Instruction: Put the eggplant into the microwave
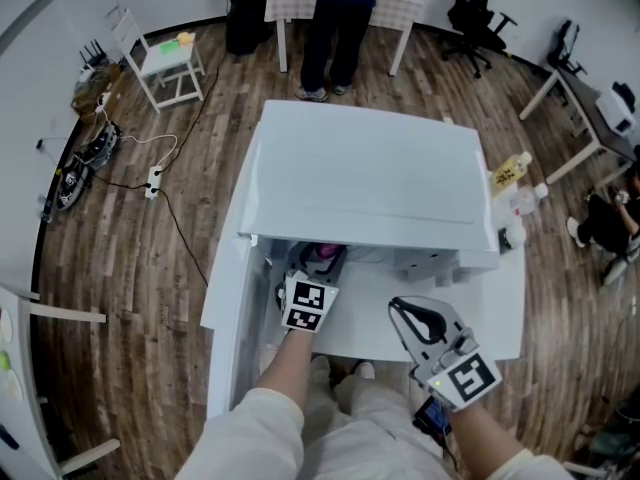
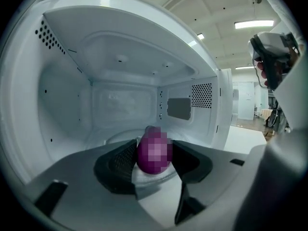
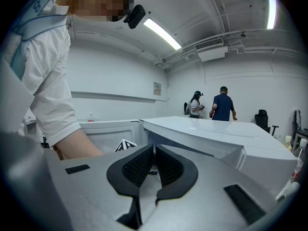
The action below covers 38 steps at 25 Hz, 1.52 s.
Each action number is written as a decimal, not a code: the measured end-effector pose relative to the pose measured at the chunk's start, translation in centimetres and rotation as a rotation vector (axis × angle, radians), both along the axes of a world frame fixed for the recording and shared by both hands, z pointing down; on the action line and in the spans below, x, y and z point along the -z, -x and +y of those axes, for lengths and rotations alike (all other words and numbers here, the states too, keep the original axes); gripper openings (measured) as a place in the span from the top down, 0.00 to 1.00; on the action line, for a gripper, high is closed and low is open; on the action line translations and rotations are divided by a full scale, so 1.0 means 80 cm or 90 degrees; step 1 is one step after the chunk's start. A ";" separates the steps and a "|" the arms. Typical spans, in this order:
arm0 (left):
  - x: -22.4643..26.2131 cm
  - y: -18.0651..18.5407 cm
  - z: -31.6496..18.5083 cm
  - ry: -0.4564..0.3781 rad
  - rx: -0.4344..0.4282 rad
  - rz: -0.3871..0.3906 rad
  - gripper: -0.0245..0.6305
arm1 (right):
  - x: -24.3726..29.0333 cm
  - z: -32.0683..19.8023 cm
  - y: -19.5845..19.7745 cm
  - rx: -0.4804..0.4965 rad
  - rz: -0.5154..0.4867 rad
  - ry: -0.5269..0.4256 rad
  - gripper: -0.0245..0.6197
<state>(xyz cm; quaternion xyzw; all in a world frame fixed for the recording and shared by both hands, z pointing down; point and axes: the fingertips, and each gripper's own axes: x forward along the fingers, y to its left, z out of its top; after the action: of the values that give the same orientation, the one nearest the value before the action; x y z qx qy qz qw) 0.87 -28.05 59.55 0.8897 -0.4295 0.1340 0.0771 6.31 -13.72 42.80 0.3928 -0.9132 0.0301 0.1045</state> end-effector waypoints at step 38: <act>0.025 0.017 0.013 -0.021 0.021 0.008 0.48 | 0.010 0.012 0.002 -0.005 -0.014 -0.017 0.90</act>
<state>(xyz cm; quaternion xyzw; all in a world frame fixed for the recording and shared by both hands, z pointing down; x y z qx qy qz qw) -0.53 -26.99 57.59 0.8844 -0.4461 0.1199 0.0673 6.17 -12.73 41.99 0.3971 -0.9131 0.0225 0.0894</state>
